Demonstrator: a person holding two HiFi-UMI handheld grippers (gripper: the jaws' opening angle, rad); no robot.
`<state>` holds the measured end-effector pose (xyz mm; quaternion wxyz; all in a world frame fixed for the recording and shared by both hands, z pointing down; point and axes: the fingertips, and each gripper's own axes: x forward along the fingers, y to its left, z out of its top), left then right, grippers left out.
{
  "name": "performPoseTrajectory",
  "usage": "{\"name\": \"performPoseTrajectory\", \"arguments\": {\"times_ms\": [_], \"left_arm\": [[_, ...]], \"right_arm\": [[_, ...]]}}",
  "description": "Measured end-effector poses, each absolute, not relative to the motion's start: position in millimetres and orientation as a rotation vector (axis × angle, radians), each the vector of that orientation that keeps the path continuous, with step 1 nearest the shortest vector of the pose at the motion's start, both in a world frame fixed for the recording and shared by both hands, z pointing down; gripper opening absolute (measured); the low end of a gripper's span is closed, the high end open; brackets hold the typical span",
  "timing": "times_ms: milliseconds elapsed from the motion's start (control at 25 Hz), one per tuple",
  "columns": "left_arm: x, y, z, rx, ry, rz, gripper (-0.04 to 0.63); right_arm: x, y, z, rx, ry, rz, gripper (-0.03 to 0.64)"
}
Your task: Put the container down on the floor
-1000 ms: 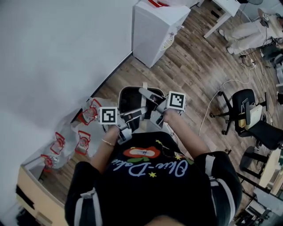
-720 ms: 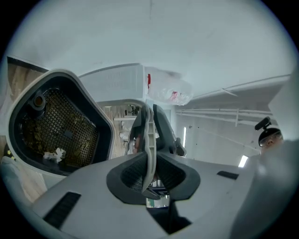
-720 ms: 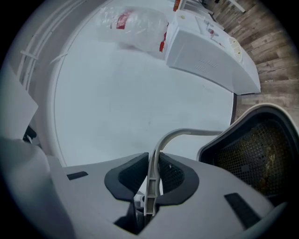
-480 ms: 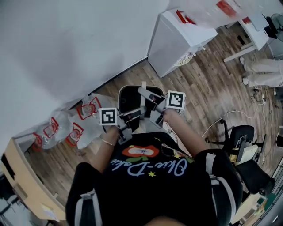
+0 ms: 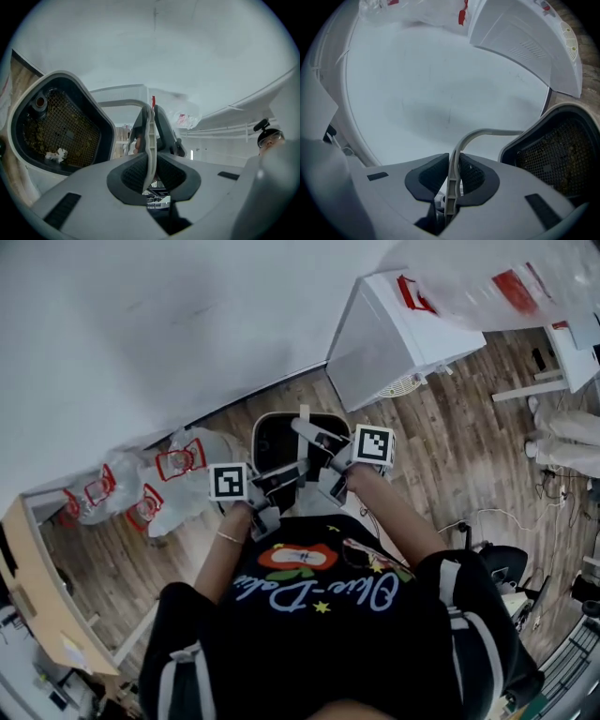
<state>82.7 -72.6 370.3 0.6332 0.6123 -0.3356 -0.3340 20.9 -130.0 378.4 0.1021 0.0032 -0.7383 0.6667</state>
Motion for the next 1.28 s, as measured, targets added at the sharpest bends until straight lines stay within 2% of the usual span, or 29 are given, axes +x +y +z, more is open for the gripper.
{"name": "performPoseTrajectory", "arguments": {"times_ms": [560, 760, 1280], "left_arm": [[70, -105, 418, 1.267, -0.887, -0.863, 0.04], [66, -109, 411, 1.271, -0.873, -0.893, 0.04], [42, -113, 459, 1.242, -0.865, -0.827, 0.04]], "right_arm": [[0, -154, 428, -0.121, -2.062, 1.882, 0.051], [-5, -154, 426, -0.133, -2.036, 1.909, 0.051], [-26, -163, 470, -0.051, -2.012, 1.887, 0.051]]}}
